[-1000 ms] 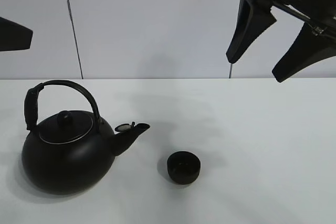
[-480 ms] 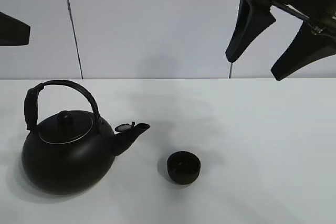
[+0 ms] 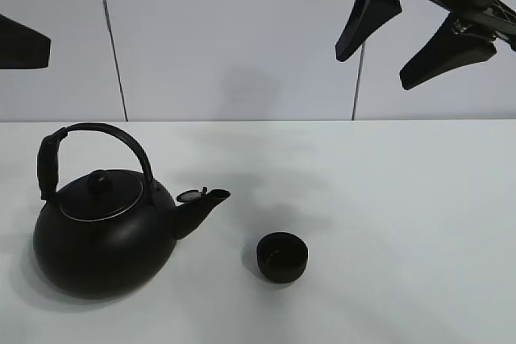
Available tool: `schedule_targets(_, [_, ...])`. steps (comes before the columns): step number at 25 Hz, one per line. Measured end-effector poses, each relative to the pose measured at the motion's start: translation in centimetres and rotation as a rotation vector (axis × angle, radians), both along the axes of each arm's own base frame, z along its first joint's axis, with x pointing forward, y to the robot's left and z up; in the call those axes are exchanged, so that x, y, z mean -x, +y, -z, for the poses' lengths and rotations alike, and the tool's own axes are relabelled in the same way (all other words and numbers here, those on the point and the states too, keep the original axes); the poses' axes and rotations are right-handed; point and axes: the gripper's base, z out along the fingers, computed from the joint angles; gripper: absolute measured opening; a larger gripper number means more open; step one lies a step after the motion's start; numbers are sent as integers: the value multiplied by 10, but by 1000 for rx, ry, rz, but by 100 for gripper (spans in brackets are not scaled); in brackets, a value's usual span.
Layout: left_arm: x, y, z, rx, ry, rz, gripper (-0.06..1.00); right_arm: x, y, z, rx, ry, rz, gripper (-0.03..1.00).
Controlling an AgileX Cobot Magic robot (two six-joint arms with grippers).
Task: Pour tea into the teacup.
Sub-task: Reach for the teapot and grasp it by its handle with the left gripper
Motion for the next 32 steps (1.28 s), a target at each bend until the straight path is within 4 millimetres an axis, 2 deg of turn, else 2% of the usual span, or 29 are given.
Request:
schedule_targets(6, [2,2,5,63,116,-65,44,-8,0,-5,-17,-96,38,49])
schedule_targets(10, [1,12,12,50,212,-207,44,-13,-1,-8,-27,-150,60,49])
schedule_targets(14, [-4,20,11,37,140,-340,44,-16,-1,-10,-35,-192,76,49])
schedule_targets(17, [-3,19,12,40,37,-348,44,-17,-1,-11,-37,-205,81,49])
schedule_targets(22, [5,18,24,48,-57,-292,44,-17,-1,-11,-37,-206,82,49])
schedule_targets(27, [16,19,41,54,-44,-279,44,-17,-1,-11,-37,-206,82,49])
schedule_targets(32, [17,17,47,42,-83,-243,44,-17,-1,-11,-37,-207,82,49])
